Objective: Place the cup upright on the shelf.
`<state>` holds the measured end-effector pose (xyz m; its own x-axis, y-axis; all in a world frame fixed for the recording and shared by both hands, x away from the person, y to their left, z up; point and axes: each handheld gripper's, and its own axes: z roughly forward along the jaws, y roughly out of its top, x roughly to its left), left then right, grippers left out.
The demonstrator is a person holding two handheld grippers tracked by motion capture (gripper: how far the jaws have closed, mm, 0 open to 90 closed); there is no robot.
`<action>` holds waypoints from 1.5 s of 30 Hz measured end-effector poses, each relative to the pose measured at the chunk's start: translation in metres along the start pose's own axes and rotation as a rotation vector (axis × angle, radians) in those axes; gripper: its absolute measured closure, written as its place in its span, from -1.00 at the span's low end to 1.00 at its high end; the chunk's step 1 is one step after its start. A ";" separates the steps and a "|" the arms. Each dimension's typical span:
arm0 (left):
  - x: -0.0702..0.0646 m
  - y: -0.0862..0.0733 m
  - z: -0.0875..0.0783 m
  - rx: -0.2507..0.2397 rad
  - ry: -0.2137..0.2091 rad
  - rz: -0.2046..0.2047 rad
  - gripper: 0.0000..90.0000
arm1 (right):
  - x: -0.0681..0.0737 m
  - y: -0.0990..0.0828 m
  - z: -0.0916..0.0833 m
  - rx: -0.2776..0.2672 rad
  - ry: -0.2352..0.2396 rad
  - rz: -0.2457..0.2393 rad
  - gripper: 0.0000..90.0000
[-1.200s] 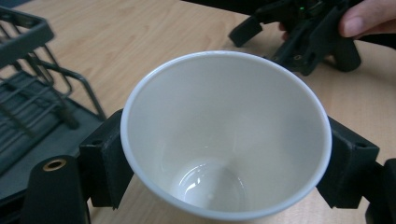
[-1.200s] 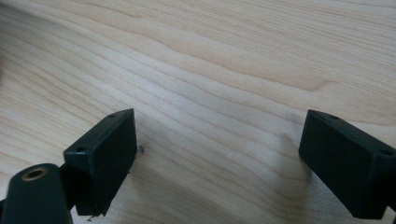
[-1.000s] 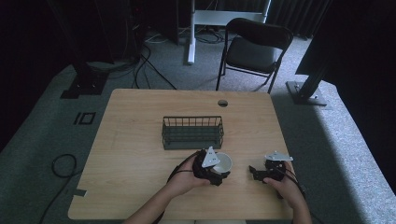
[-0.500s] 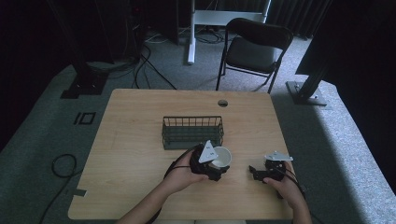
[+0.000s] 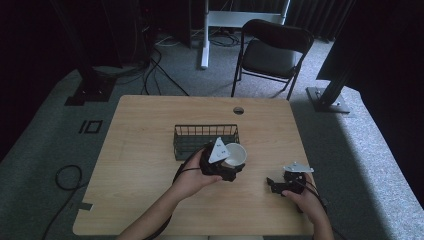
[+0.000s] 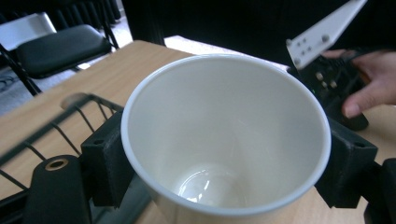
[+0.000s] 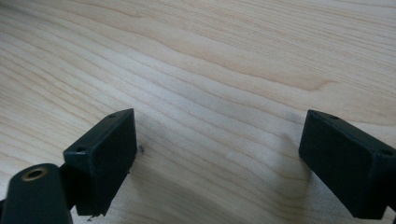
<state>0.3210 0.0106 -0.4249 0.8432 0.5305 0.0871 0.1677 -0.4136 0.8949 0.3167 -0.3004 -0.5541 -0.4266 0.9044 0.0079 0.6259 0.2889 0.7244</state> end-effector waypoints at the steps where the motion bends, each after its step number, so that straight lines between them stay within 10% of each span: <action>1: 0.001 0.003 -0.001 -0.003 0.004 0.002 -0.55 | 0.000 0.000 0.000 0.000 0.000 0.000 -0.76; 23: 0.051 0.025 -0.016 -0.069 0.154 -0.085 -0.55 | 0.000 0.000 0.000 0.000 0.000 0.001 -0.76; 45: 0.101 -0.006 -0.019 -0.077 0.370 -0.255 -0.55 | 0.000 0.000 0.000 0.000 0.000 0.001 -0.76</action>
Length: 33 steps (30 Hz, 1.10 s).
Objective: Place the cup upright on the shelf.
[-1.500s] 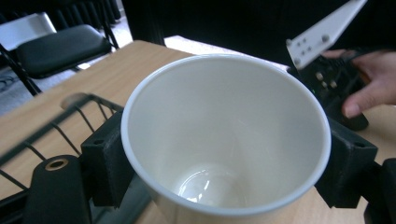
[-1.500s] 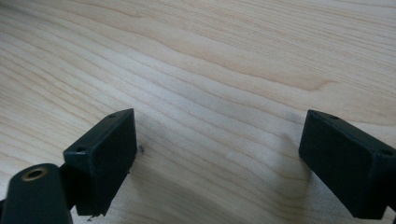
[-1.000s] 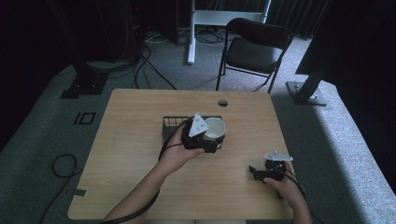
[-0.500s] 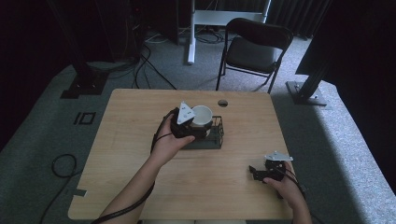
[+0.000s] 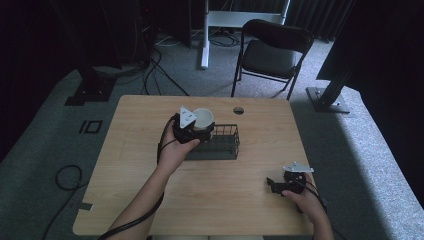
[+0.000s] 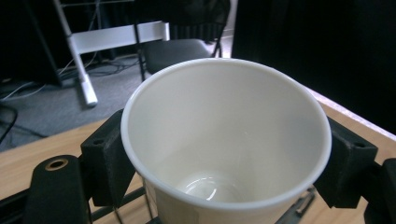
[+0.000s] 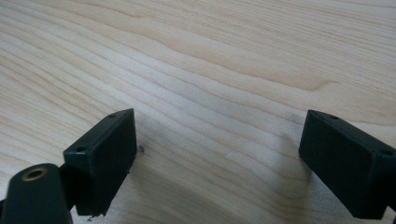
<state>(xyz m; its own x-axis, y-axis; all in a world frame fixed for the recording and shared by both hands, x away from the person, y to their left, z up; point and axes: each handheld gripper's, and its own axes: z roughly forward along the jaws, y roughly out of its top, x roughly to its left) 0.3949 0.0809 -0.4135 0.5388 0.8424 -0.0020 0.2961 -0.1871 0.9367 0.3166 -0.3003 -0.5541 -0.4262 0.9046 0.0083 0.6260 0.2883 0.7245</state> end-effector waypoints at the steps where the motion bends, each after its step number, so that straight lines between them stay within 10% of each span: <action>1: 0.002 -0.002 0.001 0.008 0.005 -0.007 -0.55 | 0.000 0.000 0.000 0.000 0.000 0.000 -0.76; 33: 0.008 -0.038 0.034 0.086 0.044 -0.046 -0.55 | 0.000 0.000 0.000 0.001 0.001 0.001 -0.76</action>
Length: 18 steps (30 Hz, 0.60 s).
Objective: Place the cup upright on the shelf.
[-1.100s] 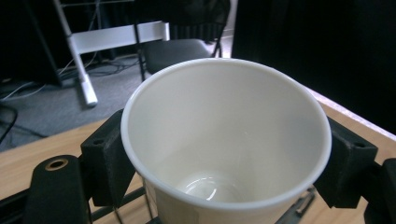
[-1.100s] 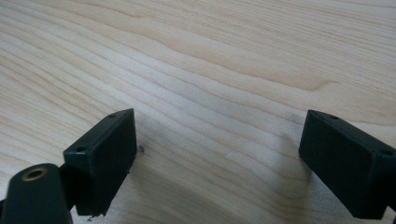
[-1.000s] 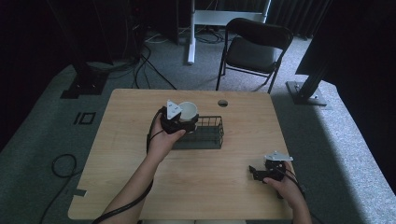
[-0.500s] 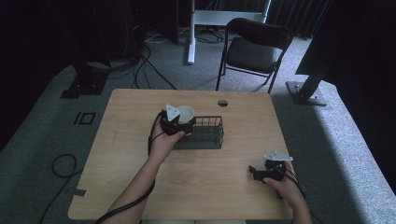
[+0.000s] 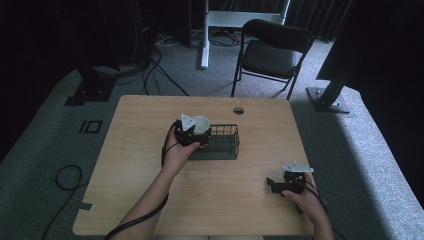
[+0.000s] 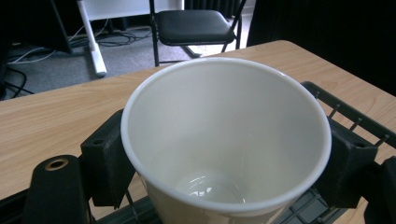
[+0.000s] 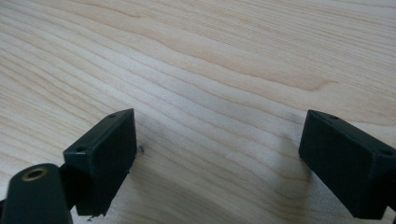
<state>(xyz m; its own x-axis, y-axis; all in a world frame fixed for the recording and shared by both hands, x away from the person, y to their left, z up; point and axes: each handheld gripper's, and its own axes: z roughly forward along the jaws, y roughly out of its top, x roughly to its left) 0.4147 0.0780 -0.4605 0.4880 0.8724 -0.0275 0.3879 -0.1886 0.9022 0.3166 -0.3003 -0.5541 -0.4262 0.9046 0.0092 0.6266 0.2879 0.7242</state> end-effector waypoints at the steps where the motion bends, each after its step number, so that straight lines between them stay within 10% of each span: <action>1: 0.000 0.000 0.000 0.000 0.000 0.000 -0.55 | 0.000 0.000 0.000 0.000 0.000 0.000 -0.76; 18: -0.005 -0.002 0.008 0.028 0.009 0.055 -0.55 | 0.000 0.000 0.000 0.000 0.000 0.000 -0.76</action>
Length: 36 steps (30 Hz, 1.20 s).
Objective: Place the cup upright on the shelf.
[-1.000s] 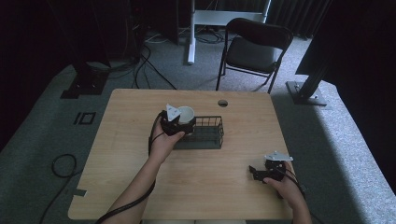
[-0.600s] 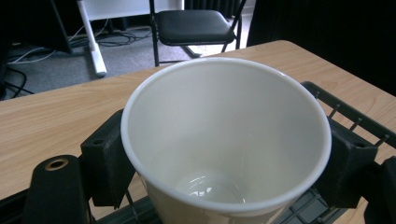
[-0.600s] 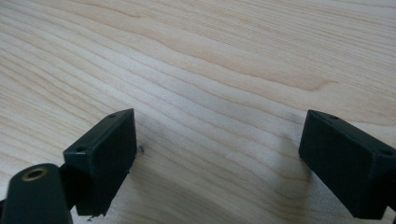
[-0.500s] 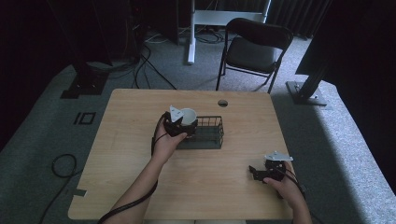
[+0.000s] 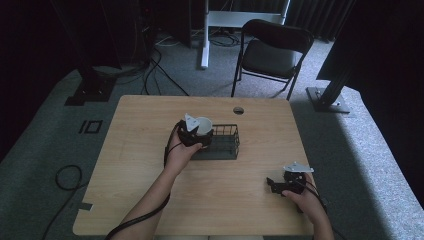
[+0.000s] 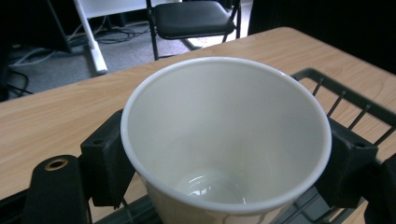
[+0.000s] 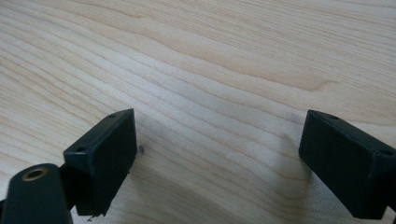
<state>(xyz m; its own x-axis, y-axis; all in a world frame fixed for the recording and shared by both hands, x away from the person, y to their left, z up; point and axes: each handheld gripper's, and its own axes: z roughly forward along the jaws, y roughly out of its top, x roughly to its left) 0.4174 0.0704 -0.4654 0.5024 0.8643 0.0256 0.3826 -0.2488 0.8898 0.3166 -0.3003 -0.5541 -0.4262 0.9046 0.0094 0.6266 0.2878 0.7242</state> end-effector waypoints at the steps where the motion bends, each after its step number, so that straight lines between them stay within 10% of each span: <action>1: 0.000 0.000 0.000 -0.001 0.002 0.001 -0.55 | 0.000 0.000 0.000 0.000 0.000 0.000 -0.76; 36: 0.011 0.009 -0.047 -0.001 -0.027 -0.010 -0.81 | 0.000 0.000 0.000 0.000 0.000 -0.001 -0.76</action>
<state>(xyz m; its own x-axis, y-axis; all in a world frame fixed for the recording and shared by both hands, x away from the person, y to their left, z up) 0.3902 0.0982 -0.4353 0.5192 0.8547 0.0046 0.3866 -0.2396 0.8906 0.3166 -0.3003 -0.5541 -0.4264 0.9045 0.0087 0.6262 0.2883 0.7244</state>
